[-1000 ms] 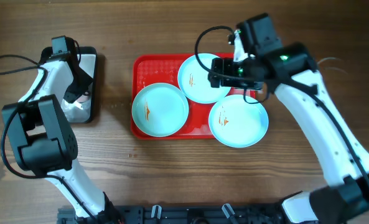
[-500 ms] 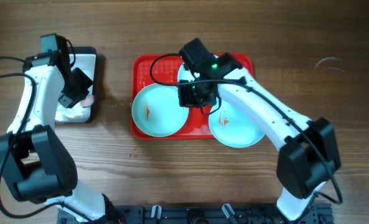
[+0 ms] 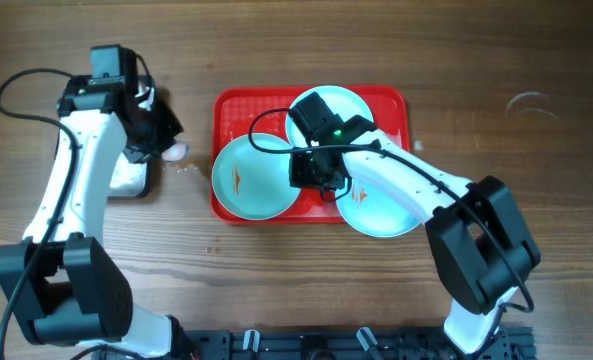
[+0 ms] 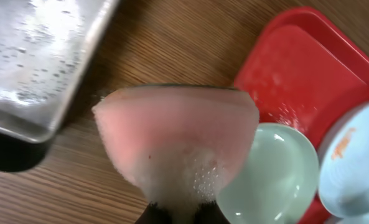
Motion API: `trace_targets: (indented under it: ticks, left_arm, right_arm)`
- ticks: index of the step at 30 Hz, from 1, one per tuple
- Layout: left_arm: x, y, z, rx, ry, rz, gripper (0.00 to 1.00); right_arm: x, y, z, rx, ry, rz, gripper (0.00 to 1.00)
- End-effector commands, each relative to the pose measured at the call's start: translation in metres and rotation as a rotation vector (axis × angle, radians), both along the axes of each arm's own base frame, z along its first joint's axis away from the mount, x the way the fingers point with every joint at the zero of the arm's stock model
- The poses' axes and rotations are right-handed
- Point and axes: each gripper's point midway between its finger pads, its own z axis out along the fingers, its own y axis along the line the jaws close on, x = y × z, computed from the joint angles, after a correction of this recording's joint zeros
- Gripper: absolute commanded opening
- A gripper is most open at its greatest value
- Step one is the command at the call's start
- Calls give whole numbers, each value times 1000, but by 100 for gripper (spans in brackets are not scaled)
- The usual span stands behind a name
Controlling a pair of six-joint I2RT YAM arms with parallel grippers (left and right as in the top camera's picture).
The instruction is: Clean dirty plates on tray and stack at the side
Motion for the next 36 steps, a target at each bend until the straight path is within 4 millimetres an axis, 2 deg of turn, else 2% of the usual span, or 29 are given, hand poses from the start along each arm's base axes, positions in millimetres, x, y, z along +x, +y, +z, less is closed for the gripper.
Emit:
trace_targets:
  ticks: [1, 2, 5, 7, 8, 10, 14, 17, 22, 26, 28, 32, 34, 36]
  left_arm:
    - [1, -25, 9, -36, -38, -78, 4]
    - [2, -32, 10, -37, -46, -96, 4]
    - [4, -49, 12, -73, -61, -137, 4]
    - [5, -58, 13, -74, -70, -156, 4]
    - [5, -62, 13, -81, -66, -146, 4]
    - [4, -68, 14, -101, -62, -132, 4]
    - [-1, -85, 11, -105, -53, -180, 4]
    - [-9, -121, -5, -81, -78, -326, 4]
    - [-21, -145, -49, 6, -125, -424, 4]
    - [-30, -148, -79, 28, -153, -442, 4]
    - [-30, -135, -92, 96, -172, -419, 4]
    - [-26, -131, -103, 134, -240, -454, 4]
    - [-26, -118, -113, 202, -226, -435, 4]
    - [-29, -115, -123, 235, -201, -479, 4]
  right_arm:
    - [-2, -7, -34, -69, 44, -35, 24]
    - [-1, -7, -36, -69, 45, -37, 20]
    - [3, -5, -36, -58, 32, -51, 18]
    - [6, -4, -37, -57, 24, -64, 12]
    - [7, -3, -40, -54, 28, -82, 5]
    - [5, -5, -51, -70, 53, -107, 4]
    - [8, 0, -51, -42, 48, -105, 4]
    - [9, 3, -51, -30, 46, -103, 4]
    - [10, 5, -50, -19, 44, -101, 4]
    - [9, 7, -49, -10, 46, -98, 4]
    - [9, 7, -49, -8, 48, -97, 4]
    - [8, 8, -49, -3, 52, -95, 4]
    - [8, 8, -49, -3, 52, -94, 4]
    - [8, 8, -49, -2, 53, -93, 4]
